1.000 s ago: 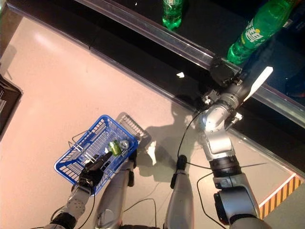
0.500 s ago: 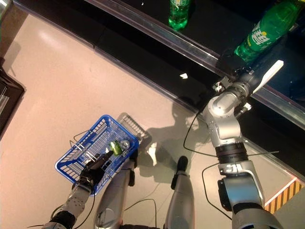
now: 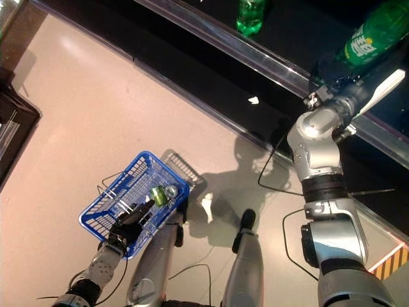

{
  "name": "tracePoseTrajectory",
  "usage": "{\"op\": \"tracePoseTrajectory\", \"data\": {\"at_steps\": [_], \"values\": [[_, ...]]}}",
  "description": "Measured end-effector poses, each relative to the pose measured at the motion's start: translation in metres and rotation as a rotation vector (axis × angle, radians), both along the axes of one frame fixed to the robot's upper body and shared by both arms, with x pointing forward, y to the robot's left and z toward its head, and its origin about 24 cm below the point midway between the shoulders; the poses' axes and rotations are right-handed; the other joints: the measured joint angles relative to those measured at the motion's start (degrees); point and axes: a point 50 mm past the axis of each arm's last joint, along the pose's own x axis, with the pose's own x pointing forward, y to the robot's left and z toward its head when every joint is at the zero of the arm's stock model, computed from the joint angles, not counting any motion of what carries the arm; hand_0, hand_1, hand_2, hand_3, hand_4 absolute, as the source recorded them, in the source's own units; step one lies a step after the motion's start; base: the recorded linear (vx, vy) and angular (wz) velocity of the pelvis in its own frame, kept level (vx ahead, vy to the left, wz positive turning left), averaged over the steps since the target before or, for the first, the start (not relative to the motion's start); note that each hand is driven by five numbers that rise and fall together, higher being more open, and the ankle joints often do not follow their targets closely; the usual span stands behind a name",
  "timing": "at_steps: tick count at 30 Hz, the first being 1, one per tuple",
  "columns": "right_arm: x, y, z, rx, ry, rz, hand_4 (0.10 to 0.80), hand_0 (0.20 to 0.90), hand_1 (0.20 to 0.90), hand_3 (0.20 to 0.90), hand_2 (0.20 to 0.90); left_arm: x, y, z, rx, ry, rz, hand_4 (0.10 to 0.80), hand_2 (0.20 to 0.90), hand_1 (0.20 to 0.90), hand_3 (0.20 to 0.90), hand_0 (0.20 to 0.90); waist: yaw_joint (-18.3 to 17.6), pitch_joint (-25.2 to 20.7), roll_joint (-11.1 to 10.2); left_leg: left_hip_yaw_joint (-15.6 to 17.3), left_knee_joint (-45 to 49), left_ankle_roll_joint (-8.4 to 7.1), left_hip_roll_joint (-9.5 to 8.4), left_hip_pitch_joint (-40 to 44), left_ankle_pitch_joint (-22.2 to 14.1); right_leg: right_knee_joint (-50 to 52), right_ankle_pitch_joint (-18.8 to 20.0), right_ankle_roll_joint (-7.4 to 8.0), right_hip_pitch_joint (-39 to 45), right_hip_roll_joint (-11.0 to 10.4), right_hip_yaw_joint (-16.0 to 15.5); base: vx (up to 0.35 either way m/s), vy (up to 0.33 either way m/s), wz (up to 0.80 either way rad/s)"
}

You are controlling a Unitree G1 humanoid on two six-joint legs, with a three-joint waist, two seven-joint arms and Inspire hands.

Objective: Pick up the drink and place into the basket.

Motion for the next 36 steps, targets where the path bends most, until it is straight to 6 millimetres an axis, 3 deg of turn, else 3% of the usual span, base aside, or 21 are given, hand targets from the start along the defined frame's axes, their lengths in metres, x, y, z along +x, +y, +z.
{"op": "tracePoseTrajectory", "data": {"at_steps": [6, 8, 11, 28, 36], "values": [[0.006, -0.002, 0.013, 0.022, -0.016, -0.016, 0.8, 0.9, 0.9, 0.9, 0.9, 0.0, 0.001, 0.001, 0.0, -0.001, -0.005, 0.1, 0.3, 0.3, 0.2, 0.3, 0.1, 0.0, 0.1, 0.0, 0.2, 0.01, -0.04, -0.5, 0.0, 0.4, 0.0, -0.02, -0.7, -0.1, 0.0, 0.0, 0.0, 0.0], [0.005, -0.004, 0.022, 0.027, -0.057, -0.02, 0.652, 0.773, 0.773, 0.752, 0.773, 0.002, 0.001, 0.003, -0.005, -0.015, -0.011, 0.1, 0.3, 0.3, 0.2, 0.3, 0.2, 0.0, 0.1, -0.2, 0.8, 0.02, -0.09, -1.9, 0.0, 1.0, 0.0, -0.01, -1.9, -0.1, 0.0, 0.005, 0.0, 0.04], [0.004, -0.005, 0.022, 0.042, -0.086, -0.017, 0.1, 0.3, 0.3, 0.2, 0.3, 0.002, 0.003, 0.003, -0.008, -0.014, -0.014, 0.1, 0.3, 0.3, 0.2, 0.3, 0.6, 0.0, 0.2, -0.2, 0.9, 0.02, -0.1, -2.0, 0.0, 1.1, 0.0, -0.02, -2.1, -0.1, 0.0, 0.0, 0.0, 0.0], [0.002, -0.031, 0.017, 0.034, -0.038, -0.114, 0.1, 0.3, 0.3, 0.2, 0.3, 0.0, 0.008, 0.003, -0.029, -0.004, -0.014, 0.1, 0.3, 0.3, 0.2, 0.3, 1.5, 0.0, 0.2, -0.3, 1.5, 0.13, -0.34, -2.1, 0.0, 1.4, 0.0, -0.01, -1.9, -0.4, 0.0, 0.0, 0.0, 0.0], [-0.004, -0.026, 0.014, 0.017, -0.077, -0.073, 0.1, 0.3, 0.3, 0.2, 0.3, 0.0, 0.008, 0.003, -0.033, -0.015, -0.019, 0.1, 0.3, 0.3, 0.2, 0.3, 1.2, 0.0, 0.2, -0.5, 2.0, 0.15, -0.33, -1.8, 0.0, 1.8, 0.0, 0.02, -1.4, -0.4, -0.1, 0.0, 0.0, 0.0]]}}
